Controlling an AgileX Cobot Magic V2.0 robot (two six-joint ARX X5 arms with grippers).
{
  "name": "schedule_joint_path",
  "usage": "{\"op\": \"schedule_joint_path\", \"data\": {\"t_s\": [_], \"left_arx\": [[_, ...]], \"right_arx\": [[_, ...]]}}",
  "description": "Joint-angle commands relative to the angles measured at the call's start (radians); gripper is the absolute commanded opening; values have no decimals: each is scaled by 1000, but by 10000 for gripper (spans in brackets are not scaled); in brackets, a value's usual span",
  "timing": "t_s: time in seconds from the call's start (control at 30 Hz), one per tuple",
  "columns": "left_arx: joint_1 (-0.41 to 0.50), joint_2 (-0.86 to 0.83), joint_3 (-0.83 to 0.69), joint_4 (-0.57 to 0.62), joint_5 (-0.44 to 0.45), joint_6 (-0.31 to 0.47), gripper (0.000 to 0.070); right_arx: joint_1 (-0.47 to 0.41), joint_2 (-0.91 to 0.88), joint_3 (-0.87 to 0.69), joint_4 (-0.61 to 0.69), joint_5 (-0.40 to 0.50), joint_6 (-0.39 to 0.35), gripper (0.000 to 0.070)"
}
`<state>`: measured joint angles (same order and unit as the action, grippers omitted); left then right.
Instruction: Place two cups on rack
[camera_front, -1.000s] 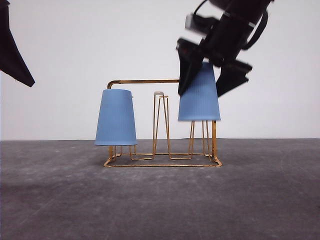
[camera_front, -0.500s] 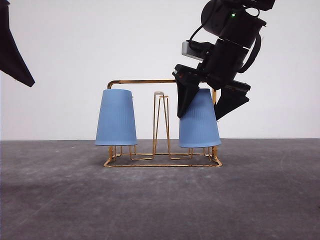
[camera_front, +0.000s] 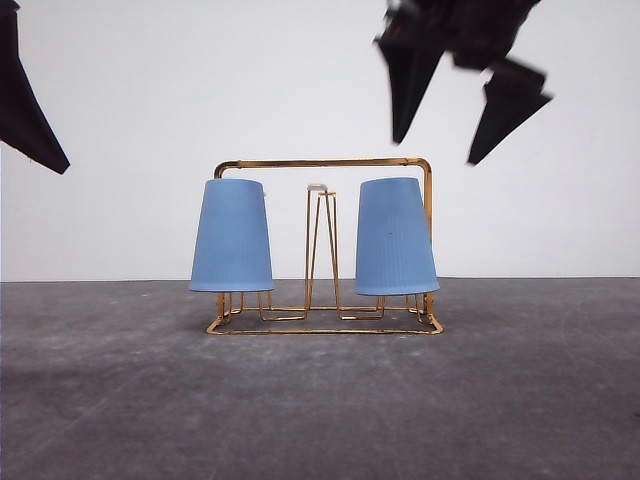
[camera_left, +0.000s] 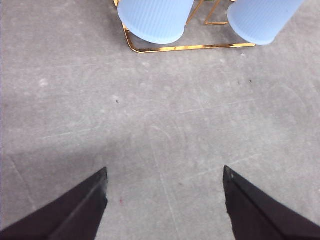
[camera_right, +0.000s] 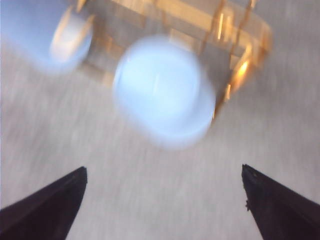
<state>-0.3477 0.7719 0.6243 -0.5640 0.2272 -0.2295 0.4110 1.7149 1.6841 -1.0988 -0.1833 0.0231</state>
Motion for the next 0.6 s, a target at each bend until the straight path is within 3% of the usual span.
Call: {"op": "schedule_joint_path", "data": {"t_s": [0.0, 0.1, 0.4, 0.57], "left_arx": [[-4, 5, 7, 10, -2, 0, 423], [-4, 5, 7, 10, -2, 0, 423], [-4, 5, 7, 11, -2, 0, 423], [-4, 5, 7, 11, -2, 0, 423]], "right_arx": [[5, -14, -17, -1, 1, -18, 614], [5, -106, -125, 58, 0, -18, 614], [6, -467, -622, 440, -18, -17, 614], [6, -662, -892, 677, -54, 51, 614]]}}
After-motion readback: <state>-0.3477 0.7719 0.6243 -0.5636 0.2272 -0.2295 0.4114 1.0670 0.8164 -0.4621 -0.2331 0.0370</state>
